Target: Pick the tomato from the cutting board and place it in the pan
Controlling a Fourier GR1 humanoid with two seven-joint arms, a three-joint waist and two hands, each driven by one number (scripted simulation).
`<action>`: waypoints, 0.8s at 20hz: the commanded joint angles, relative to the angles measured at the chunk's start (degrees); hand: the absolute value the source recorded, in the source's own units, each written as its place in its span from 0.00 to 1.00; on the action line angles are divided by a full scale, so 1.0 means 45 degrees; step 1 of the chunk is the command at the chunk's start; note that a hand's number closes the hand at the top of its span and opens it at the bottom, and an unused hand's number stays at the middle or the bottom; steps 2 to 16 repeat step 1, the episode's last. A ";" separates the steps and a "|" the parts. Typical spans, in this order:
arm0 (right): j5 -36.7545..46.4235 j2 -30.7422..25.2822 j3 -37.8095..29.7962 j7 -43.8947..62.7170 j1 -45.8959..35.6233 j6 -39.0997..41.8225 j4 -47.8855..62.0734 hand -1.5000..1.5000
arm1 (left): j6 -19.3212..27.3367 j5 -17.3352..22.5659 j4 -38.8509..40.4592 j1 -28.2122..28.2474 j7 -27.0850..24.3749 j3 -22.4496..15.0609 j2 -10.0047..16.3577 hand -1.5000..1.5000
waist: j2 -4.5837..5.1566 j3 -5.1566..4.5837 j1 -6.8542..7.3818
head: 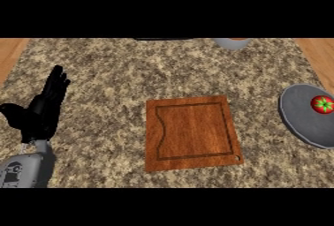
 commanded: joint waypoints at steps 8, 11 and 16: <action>-0.0110 0.1127 0.0658 0.1017 0.2318 -0.0274 -0.3178 0.00 | -0.0005 -0.0027 -0.0163 -0.0310 0.0451 -0.0111 -0.0013 0.50 | 0.0055 0.0041 0.0245; -0.0110 0.1127 0.0658 0.1017 0.2318 -0.0274 -0.3178 0.00 | -0.0005 -0.0027 -0.0163 -0.0310 0.0451 -0.0111 -0.0013 0.50 | 0.0055 0.0041 0.0245; -0.0110 0.1127 0.0658 0.1017 0.2318 -0.0274 -0.3178 0.00 | -0.0005 -0.0027 -0.0163 -0.0310 0.0451 -0.0111 -0.0013 0.50 | 0.0055 0.0041 0.0245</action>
